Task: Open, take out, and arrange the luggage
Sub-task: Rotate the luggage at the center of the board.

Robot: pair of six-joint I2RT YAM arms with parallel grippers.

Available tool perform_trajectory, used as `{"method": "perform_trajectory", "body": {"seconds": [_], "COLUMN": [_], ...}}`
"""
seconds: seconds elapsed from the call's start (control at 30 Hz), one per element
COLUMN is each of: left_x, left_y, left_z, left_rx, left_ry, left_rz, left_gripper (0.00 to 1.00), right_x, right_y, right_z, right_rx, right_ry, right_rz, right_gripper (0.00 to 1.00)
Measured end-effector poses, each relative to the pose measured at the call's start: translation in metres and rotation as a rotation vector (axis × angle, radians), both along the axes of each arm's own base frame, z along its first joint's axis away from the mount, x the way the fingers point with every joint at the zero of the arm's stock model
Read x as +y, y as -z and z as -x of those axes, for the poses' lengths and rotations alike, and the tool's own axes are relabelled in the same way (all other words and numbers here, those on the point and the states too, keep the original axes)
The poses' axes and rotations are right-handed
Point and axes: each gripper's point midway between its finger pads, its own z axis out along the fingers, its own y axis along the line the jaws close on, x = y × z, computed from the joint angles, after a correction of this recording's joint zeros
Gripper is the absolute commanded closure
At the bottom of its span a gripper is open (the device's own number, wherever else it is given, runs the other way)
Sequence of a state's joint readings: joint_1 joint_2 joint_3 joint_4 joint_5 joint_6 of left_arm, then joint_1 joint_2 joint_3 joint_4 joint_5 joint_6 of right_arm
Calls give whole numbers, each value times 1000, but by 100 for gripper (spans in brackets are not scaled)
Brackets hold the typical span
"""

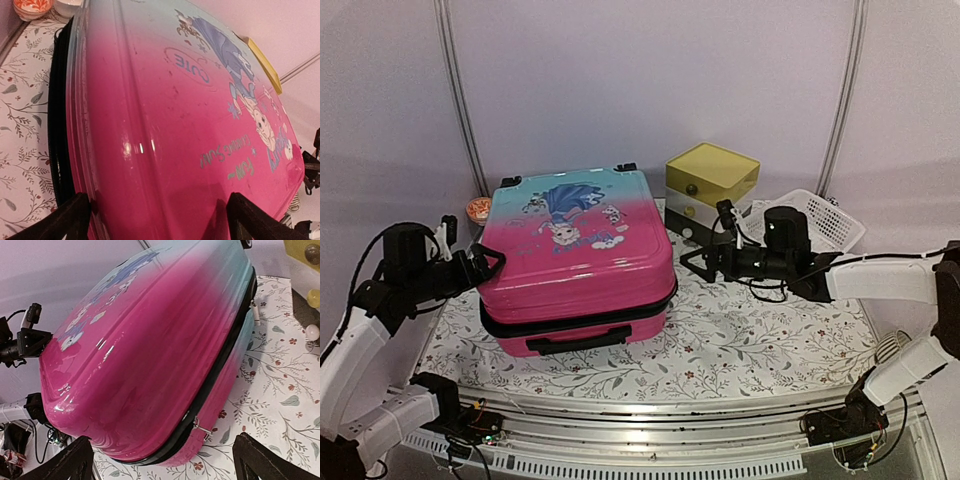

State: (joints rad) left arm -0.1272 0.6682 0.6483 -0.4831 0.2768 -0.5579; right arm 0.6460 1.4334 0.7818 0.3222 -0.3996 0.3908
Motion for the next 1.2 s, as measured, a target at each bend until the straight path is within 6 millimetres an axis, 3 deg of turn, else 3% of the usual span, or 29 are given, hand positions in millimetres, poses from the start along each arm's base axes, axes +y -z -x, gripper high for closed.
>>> {"method": "perform_trajectory", "body": {"seconds": [0.13,0.3,0.53,0.67,0.87,1.07,1.2], "left_x": [-3,-10,-16,-30,-56,-77,-96], "left_y": [1,4,5,4,3,2,2], "left_z": [1,-1,1,9,25,40,61], "left_rx": [2,11,-6,-18,-33,-10,6], "left_ry": [23,60,94,138,209,275,343], "left_rz": [11,37,78,123,166,203,252], "left_gripper": [7,10,11,11,11,13,13], "right_x": [21,45,45,41,31,28,28], "right_y": [-3,-23,-26,-23,-23,-23,-23], "right_z": [4,15,12,5,-16,-50,-72], "right_rx": [27,6,10,21,46,66,73], "right_ry": [-66,-131,-100,-57,36,132,177], "right_rz": [-25,-67,-75,-62,-46,-18,0], "right_gripper": [1,1,1,1,1,0,0]}}
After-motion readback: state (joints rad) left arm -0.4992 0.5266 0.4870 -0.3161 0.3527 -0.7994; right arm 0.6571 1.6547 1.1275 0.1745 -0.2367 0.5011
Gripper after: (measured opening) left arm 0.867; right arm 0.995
